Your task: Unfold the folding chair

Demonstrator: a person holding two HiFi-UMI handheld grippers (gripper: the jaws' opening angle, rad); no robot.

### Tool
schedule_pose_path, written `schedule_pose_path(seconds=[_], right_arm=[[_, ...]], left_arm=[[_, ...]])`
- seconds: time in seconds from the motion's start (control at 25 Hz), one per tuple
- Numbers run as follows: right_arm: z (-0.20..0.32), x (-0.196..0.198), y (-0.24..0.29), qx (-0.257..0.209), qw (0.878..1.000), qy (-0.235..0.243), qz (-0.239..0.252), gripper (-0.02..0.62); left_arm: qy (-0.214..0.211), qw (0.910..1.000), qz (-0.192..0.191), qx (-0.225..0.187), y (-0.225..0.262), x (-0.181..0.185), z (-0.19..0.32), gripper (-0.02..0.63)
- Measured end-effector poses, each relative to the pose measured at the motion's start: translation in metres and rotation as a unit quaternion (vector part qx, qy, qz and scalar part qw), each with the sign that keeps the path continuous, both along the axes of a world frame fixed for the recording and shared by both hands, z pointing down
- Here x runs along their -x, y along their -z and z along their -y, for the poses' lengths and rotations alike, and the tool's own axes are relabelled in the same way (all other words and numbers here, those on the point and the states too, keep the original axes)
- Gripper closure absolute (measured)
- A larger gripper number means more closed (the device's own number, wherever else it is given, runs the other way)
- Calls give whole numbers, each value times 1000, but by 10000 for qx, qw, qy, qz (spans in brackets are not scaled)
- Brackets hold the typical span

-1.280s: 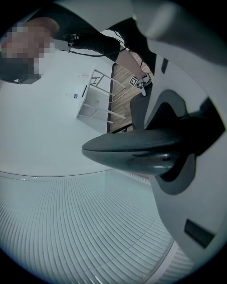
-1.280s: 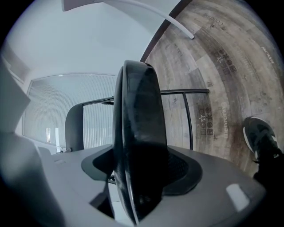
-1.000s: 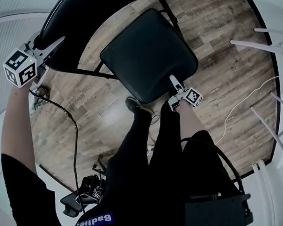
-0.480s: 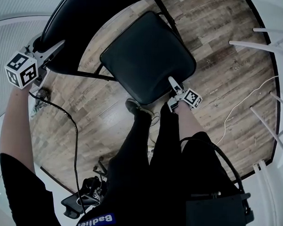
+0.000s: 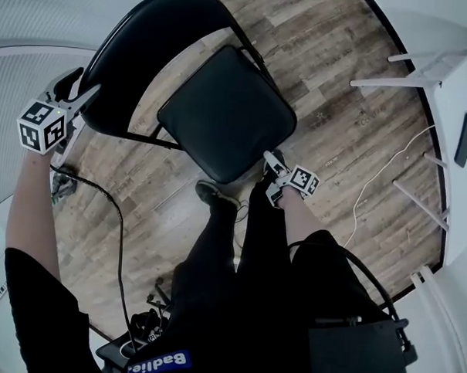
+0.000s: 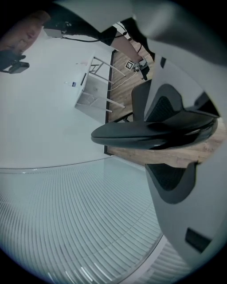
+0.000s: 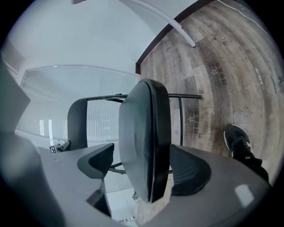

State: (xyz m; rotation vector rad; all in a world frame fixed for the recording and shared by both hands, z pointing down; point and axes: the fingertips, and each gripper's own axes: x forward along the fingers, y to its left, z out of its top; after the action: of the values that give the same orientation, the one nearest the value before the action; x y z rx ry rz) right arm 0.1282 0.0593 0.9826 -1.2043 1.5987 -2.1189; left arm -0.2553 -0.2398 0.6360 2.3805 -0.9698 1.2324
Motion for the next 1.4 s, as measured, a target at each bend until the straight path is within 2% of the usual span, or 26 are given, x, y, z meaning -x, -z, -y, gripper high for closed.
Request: schedule_pose_path(seconds=[0.16,0.4,0.72,0.96,1.28,1.4], right_arm=[[-3,1,35,-77,9994,326,-37,229],[-9,-7,94,-155,9982,560,-176,229],[-15,-24,178,-372,9937,949,-459,229],[-3,-17,235,-774,9872,1253,-619,230],[24,5,302,-1319,9747,1624,-785,230],[25,21,321,-1507,9669,1861,-879,230]], left_arm=[[150,9997,97,-144,21,3,-3,330],[444,9983,-231,-293,46,-9,-28,330],[813,9952,-385,-387,75,-7,-77,330],[762,9920,-768,-643,101,-26,-112,330],[1016,9855,-1267,-501,87,-59,-169,330],[1191,9802,-1521,-426,84,-73,-186,331]])
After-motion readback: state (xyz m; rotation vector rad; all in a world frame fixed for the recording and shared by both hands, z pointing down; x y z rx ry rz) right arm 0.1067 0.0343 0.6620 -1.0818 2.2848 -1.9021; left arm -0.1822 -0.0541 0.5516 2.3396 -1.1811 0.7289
